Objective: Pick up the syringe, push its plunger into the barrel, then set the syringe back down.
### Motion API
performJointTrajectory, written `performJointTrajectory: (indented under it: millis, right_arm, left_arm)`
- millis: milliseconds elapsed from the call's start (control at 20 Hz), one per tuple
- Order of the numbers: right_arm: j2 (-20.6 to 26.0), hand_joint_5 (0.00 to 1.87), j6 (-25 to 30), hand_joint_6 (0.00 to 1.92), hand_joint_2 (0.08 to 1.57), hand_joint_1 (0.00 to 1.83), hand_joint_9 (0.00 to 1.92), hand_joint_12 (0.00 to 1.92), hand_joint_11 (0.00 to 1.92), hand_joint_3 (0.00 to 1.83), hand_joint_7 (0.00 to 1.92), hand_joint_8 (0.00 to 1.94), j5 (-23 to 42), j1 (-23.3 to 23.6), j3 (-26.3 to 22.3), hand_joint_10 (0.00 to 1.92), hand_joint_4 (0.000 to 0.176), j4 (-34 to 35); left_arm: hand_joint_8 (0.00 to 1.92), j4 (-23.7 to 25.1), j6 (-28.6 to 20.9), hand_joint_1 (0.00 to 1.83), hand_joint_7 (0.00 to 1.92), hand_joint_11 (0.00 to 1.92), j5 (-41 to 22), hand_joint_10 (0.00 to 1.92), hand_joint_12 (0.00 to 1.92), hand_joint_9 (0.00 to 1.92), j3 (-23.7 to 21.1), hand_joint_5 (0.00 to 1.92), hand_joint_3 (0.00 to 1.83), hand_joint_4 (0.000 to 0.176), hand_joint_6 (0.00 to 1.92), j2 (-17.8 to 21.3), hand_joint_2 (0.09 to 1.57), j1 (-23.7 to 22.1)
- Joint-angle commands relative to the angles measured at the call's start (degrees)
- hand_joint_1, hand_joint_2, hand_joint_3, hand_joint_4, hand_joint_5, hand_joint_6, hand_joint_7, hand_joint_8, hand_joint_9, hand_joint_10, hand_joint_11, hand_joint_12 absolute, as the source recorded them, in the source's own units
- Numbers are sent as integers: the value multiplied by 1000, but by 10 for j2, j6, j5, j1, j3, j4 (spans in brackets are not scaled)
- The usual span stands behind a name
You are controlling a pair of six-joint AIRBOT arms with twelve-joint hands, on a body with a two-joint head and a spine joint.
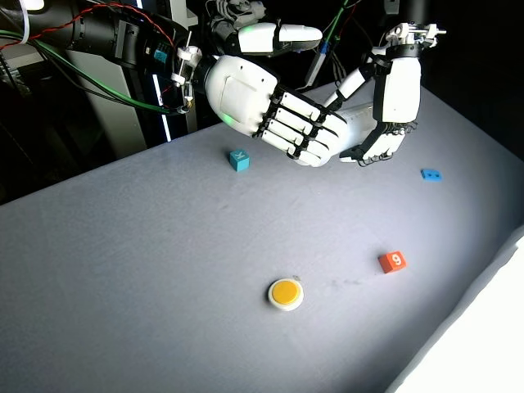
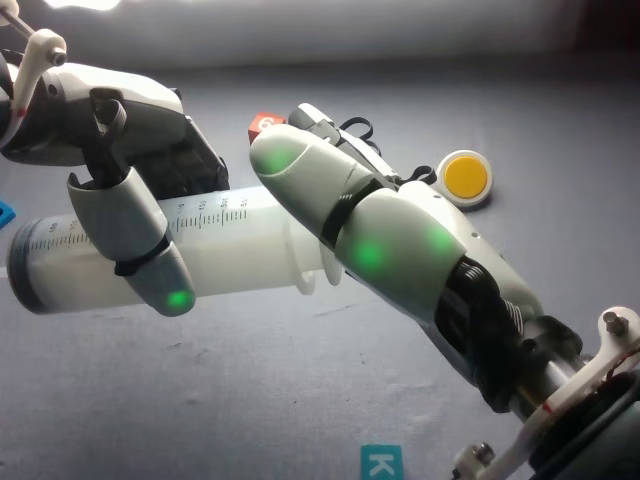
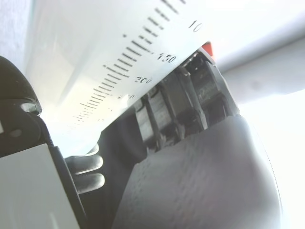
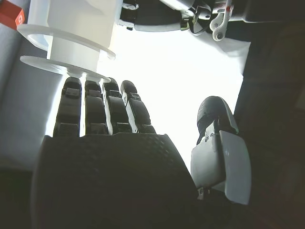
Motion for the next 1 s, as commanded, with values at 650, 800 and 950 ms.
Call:
performJointTrajectory:
  millis: [650, 800, 950]
  right_arm:
    - [240, 0, 10, 0, 1116, 0, 0, 0, 0, 1, 0, 0, -115, 39, -22, 0, 0, -145]
    - [288, 0, 18, 0, 1117, 0, 0, 0, 0, 2, 0, 0, -118, 36, -19, 0, 0, -151]
    - [315, 0, 18, 0, 1112, 0, 0, 0, 0, 0, 0, 0, -131, 40, -7, 0, 0, -161]
  left_arm:
    - [1092, 16, -51, 1375, 989, 416, -121, 1314, 1489, 826, -1, 907, 0, 0, 969, -9, 1129, 4]
    - [1133, 44, -51, 1375, 974, 461, -115, 1329, 1447, 842, 5, 907, 2, 0, 904, -11, 1131, 17]
    - [1157, 67, -51, 1373, 963, 448, -108, 1325, 1474, 826, 11, 896, 0, 0, 955, -14, 1137, 31]
